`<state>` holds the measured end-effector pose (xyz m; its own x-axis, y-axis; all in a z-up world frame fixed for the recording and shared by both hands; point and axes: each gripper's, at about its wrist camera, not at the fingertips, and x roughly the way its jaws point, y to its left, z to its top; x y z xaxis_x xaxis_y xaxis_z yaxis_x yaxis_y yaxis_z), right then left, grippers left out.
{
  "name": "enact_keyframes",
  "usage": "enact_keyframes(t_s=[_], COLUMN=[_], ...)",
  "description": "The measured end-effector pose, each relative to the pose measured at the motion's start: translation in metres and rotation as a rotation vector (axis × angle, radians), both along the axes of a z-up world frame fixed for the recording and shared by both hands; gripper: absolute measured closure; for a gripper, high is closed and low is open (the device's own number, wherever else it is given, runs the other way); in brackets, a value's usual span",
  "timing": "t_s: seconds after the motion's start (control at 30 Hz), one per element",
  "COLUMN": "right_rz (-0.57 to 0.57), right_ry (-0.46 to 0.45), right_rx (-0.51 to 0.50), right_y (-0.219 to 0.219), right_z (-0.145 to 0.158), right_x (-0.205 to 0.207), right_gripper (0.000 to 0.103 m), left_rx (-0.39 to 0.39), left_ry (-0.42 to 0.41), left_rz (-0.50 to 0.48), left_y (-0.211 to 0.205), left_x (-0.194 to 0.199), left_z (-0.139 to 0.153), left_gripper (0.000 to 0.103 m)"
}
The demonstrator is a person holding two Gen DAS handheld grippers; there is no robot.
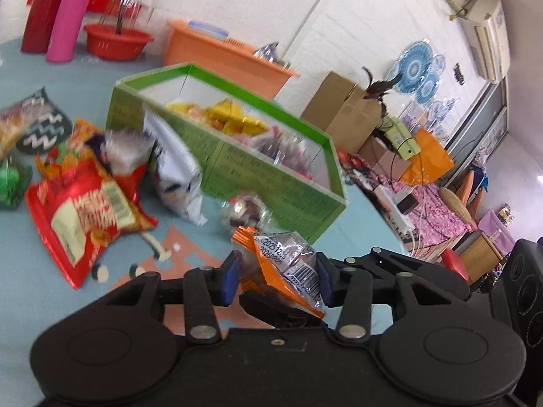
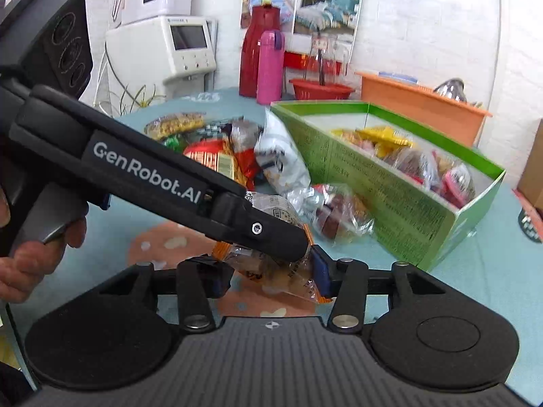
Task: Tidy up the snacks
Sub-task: 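Carry the nut bag into the green box and open both grippers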
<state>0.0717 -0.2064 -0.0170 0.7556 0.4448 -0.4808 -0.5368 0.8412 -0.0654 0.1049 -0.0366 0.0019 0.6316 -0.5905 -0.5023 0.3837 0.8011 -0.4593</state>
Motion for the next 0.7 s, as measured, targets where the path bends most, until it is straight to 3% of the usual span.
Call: enact_keyframes(t_s=[0.37,0.53,0.7], right_rz=[-0.025,-0.039,-0.060], right_ry=[-0.213,-0.264,-0.251], right_rx=[0.052,0.078,0.112], right_y=[-0.003,0.001,0.005], right_z=[0.047,0.058,0.062], right_x=[0.027,0.056,0.088], right_gripper=[0.023,0.023,0.024], left_rx=[0.028,0.036,0.047], left_ry=[-0.204,-0.235,-0.237], left_rz=[0.008,0.017,0.025], left_y=[-0.007,-0.006,-0.001], left_x=[0.027,0.060,0.091], left_z=[0.061,0.072,0.070], left_gripper=[0.039,0.039,0.039])
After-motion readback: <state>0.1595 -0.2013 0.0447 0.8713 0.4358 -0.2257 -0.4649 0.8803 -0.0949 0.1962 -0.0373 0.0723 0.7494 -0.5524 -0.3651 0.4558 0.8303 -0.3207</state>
